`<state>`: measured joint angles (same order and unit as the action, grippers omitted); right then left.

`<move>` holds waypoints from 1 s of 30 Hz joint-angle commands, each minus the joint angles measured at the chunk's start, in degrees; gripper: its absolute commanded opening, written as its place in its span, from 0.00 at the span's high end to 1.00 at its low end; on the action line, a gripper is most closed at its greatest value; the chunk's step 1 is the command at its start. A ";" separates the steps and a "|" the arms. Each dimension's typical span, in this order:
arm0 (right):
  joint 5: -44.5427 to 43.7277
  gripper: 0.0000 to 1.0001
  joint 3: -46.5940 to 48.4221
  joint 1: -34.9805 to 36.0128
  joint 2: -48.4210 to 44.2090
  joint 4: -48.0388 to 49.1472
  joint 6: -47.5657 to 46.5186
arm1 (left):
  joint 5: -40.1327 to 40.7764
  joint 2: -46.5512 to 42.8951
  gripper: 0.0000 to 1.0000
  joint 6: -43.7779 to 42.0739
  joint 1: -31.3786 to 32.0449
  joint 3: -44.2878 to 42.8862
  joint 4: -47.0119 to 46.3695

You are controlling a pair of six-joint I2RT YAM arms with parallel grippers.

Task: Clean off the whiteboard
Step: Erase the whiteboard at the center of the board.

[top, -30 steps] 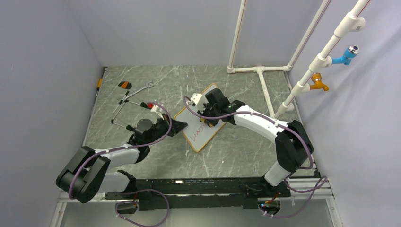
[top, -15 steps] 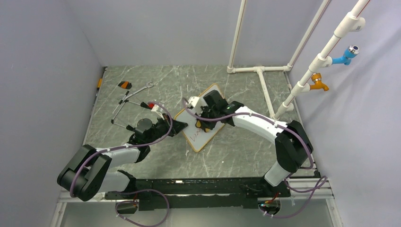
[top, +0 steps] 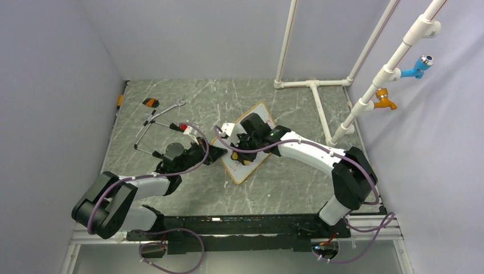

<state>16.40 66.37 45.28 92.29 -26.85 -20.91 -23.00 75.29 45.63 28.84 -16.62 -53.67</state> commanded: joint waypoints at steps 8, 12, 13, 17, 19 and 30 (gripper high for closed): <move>-6.08 1.00 -1.60 -7.96 -1.27 9.97 5.70 | -12.24 -1.08 1.00 2.48 1.89 -2.83 -8.85; 3.53 1.00 -0.81 -5.77 0.08 5.55 -0.13 | -12.56 -0.86 1.00 2.80 1.92 -2.86 -9.36; 7.34 1.00 -0.65 -4.50 0.16 4.00 -2.49 | -12.52 -0.92 1.00 2.72 1.92 -2.81 -9.31; 13.25 1.00 -0.34 0.57 -0.29 0.42 -7.29 | -12.33 -1.52 1.00 2.27 1.94 -2.54 -8.79; 11.52 1.00 -0.06 0.80 -0.19 1.94 -5.33 | -12.20 -1.91 1.00 1.96 1.95 -2.47 -8.34; -4.49 1.00 -2.66 -8.06 -1.55 11.05 4.94 | -12.82 -2.07 1.00 1.60 1.94 -1.99 -8.83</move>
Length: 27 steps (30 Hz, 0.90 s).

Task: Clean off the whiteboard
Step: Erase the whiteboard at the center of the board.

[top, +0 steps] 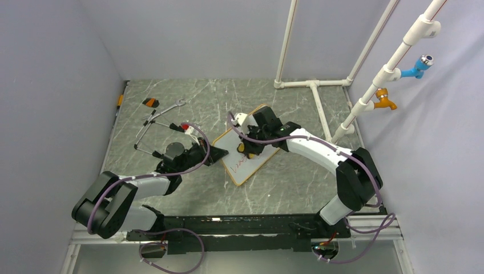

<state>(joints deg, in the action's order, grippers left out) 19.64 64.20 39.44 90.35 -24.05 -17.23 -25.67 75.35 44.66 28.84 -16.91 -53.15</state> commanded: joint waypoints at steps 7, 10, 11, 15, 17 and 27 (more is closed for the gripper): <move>8.67 1.00 0.71 3.33 0.97 0.92 -7.94 | -10.13 -2.23 1.00 2.74 1.97 -1.37 -9.78; 8.21 1.00 0.98 4.88 0.36 1.11 -7.52 | -10.08 -2.84 1.00 2.54 2.00 -1.26 -9.11; 5.61 1.00 1.01 4.87 0.36 2.29 -6.37 | -10.03 -3.06 1.00 2.47 1.93 -1.28 -8.95; -7.83 1.00 -0.22 1.40 -0.08 8.67 0.41 | -10.04 -3.71 1.00 2.19 2.18 -1.27 -8.15; -13.04 1.00 -0.67 -0.40 -0.04 10.44 2.32 | -10.26 -3.53 1.00 2.18 2.22 -1.36 -8.18; -0.94 1.00 0.78 0.63 2.28 3.41 -5.07 | -11.03 -2.93 1.00 2.49 2.43 -1.58 -8.93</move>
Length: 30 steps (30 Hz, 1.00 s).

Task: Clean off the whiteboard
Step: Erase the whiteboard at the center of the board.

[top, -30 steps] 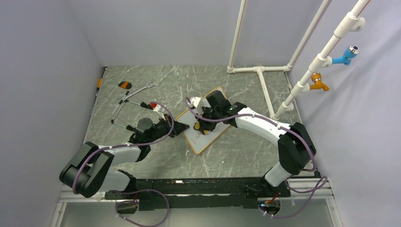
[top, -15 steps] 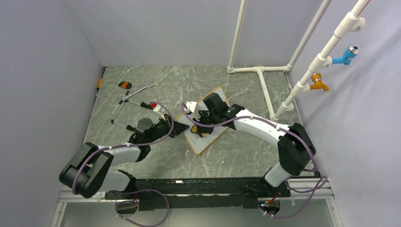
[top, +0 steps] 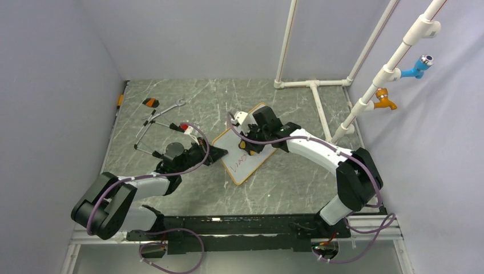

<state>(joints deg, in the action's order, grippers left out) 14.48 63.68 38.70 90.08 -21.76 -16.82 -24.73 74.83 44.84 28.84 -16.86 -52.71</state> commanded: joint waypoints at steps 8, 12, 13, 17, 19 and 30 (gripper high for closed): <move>8.32 1.00 1.81 2.80 1.21 1.43 -3.87 | -12.09 -3.35 1.00 1.83 2.45 -1.56 -8.55; -6.66 1.00 -0.03 -1.35 0.19 8.24 3.11 | -12.73 -2.80 1.00 2.07 2.60 -1.72 -9.04; -8.21 1.00 -0.26 -2.14 0.11 9.03 3.80 | -12.86 -2.58 1.00 2.09 2.61 -1.83 -9.24; -9.52 1.00 -0.43 -3.01 0.50 9.15 3.81 | -13.86 -1.25 1.00 2.40 3.07 -2.67 -9.76; -7.82 1.00 0.18 -2.75 1.19 7.85 2.55 | -14.02 -0.98 1.00 2.45 3.22 -2.87 -9.87; 11.04 1.00 2.31 1.25 1.21 1.02 -3.72 | -14.79 -1.58 1.00 1.58 3.41 -3.22 -8.29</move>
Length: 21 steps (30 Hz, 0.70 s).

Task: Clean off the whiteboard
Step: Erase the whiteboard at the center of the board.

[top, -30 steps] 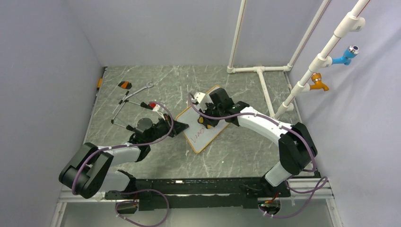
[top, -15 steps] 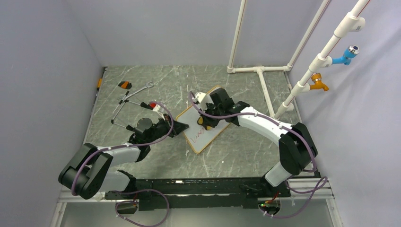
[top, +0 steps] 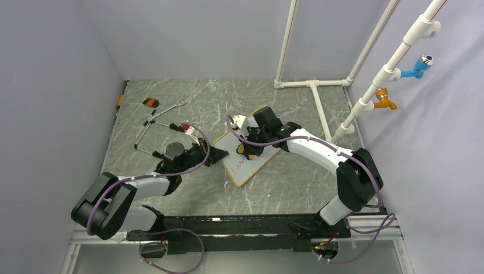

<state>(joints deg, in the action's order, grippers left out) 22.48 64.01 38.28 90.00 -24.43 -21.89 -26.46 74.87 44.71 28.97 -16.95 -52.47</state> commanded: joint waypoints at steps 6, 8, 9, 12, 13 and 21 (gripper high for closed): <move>-10.11 1.00 -0.31 -2.68 0.08 10.30 8.04 | -14.00 -0.68 1.00 1.76 3.36 -3.82 -9.17; -12.14 1.00 -0.30 -2.95 0.53 10.45 7.93 | -14.23 -0.22 1.00 1.87 3.40 -3.92 -9.39; -12.33 1.00 -0.34 -2.96 0.86 10.34 7.53 | -14.32 -0.17 1.00 1.97 3.45 -3.92 -9.47; -7.60 1.00 0.38 -2.72 2.04 7.92 5.05 | -14.21 -0.28 1.00 2.05 3.45 -3.61 -9.78; -4.13 1.00 0.81 -2.31 2.52 5.54 3.06 | -14.03 -0.57 1.00 1.94 3.46 -3.46 -9.65; 6.81 1.00 2.51 4.44 3.40 -0.81 -4.92 | -13.73 -1.75 1.00 1.05 3.46 -3.14 -7.95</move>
<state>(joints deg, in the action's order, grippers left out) 24.67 64.95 39.13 90.85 -26.09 -23.70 -27.18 75.94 44.29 28.99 -17.98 -52.34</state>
